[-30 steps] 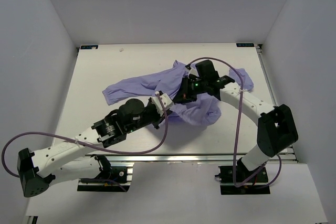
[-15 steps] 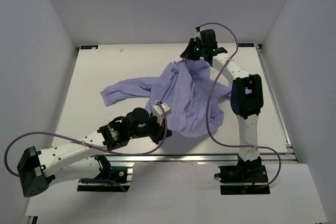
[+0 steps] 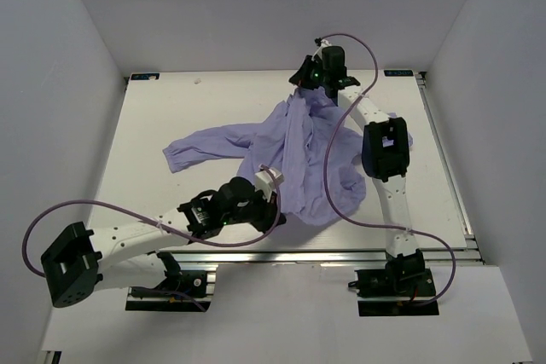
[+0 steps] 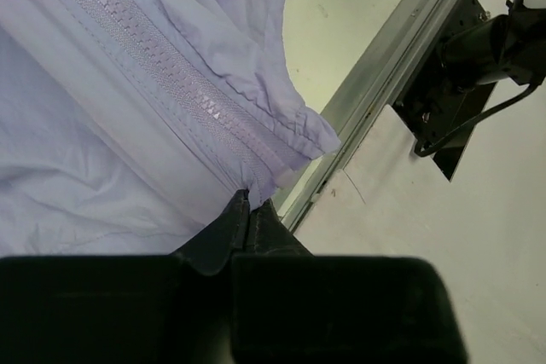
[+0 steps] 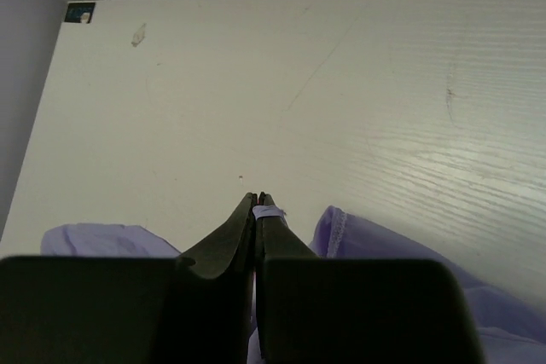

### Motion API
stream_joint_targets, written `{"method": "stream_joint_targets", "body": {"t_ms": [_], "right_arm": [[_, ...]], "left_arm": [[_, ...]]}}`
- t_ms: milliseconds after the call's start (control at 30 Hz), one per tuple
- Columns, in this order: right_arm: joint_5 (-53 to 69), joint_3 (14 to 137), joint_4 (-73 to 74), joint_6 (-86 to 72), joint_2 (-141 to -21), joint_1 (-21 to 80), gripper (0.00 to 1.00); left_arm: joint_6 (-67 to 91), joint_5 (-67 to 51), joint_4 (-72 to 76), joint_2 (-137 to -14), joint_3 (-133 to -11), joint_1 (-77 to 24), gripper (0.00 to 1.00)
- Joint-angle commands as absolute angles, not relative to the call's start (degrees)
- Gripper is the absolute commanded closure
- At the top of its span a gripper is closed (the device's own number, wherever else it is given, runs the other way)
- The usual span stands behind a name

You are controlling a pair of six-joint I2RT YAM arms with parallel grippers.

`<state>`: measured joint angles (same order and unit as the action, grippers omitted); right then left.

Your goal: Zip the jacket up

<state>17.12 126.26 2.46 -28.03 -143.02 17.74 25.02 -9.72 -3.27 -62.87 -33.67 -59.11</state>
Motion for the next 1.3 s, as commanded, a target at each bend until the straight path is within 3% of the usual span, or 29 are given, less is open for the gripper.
{"method": "stream_joint_targets", "body": {"t_ms": [0,67,100,133,167,367,600,733,933,1033,1133,1267], "right_arm": [[11.2,129.9,-17.0,-23.9,-141.5,14.2,1.0],[13.1,122.7,-17.8,-24.2,-137.4,14.2,0.69],[14.4,120.1,-17.5,-24.0,-135.5,14.2,0.55],[14.8,115.0,-16.6,-23.2,-131.8,14.2,0.14],[15.1,112.5,-14.4,-22.3,-129.8,14.2,0.11],[12.4,91.6,-3.1,-19.1,-111.6,14.2,0.11],[1.5,58.4,2.1,-22.2,-83.2,14.1,0.11],[-3.1,49.1,12.5,-24.7,-70.5,13.9,0.11],[-11.3,40.3,16.5,-24.3,-54.5,13.8,0.11],[-15.5,40.1,21.0,-25.7,-50.2,13.9,0.11],[-16.8,40.3,24.1,-26.2,-47.5,13.8,0.11],[-18.5,40.2,25.4,-26.3,-44.2,13.9,0.11]], "left_arm": [[29.4,-23.4,-10.0,-64.3,-32.3,-62.7,0.92],[30.0,-21.4,-12.1,-65.5,-33.9,-62.7,0.49],[30.1,-20.7,-13.1,-66.4,-34.5,-62.7,0.07],[29.7,-20.3,-13.7,-66.8,-35.2,-62.7,0.02],[29.5,-20.0,-14.7,-66.9,-36.2,-62.7,0.02],[30.1,-11.5,-19.4,-64.9,-39.2,-62.6,0.02],[37.9,14.4,-34.2,-66.8,-51.3,-54.8,0.02],[37.4,1.9,-32.4,-68.1,-52.0,-31.7,0.02],[37.3,3.0,-40.6,-70.8,-57.1,-14.6,0.02],[37.4,-5.7,-40.2,-70.5,-56.3,-5.2,0.02],[36.0,-10.8,-39.0,-69.4,-54.8,-2.4,0.02],[36.3,-7.5,-39.6,-66.5,-54.1,-2.4,0.02]]}}
